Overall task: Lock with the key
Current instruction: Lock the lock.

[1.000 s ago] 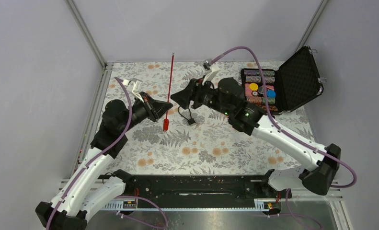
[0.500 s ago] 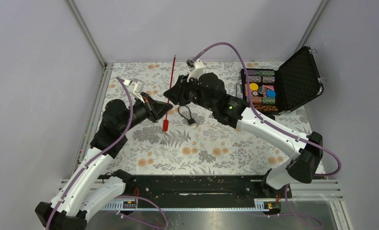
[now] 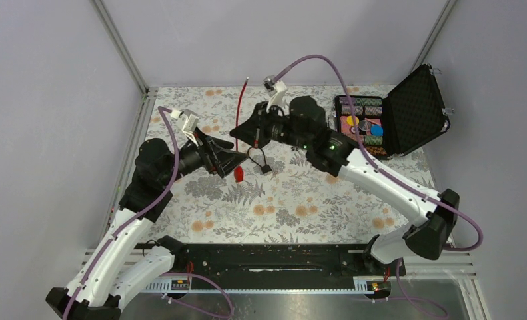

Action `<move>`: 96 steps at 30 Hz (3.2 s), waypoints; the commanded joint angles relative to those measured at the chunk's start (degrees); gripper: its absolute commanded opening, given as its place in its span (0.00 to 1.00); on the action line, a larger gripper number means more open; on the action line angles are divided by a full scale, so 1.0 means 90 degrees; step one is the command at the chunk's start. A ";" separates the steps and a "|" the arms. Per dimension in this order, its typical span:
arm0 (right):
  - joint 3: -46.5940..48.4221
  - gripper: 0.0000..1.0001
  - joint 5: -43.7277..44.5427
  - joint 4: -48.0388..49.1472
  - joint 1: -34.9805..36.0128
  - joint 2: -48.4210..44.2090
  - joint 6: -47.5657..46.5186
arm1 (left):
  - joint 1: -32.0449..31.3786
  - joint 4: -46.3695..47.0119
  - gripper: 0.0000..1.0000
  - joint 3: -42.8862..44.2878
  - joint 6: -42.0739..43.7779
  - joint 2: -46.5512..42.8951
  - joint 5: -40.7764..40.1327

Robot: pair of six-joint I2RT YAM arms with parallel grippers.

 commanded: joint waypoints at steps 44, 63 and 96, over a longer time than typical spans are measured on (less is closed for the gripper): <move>-0.0345 0.00 -0.4224 0.4506 -0.1113 -0.0454 0.2369 | -0.0367 0.4189 0.41 -0.0692 -0.2171 0.0455 0.3448; -0.1815 0.88 -0.1719 0.2512 -0.1354 -0.1573 0.1086 | -0.0359 0.0461 0.00 0.0163 0.0399 -0.0085 0.0041; 0.1233 0.68 -0.0251 -0.3652 -0.1425 -0.0904 -0.6070 | -0.0367 -0.3352 0.00 0.1128 0.3520 -0.0233 0.0342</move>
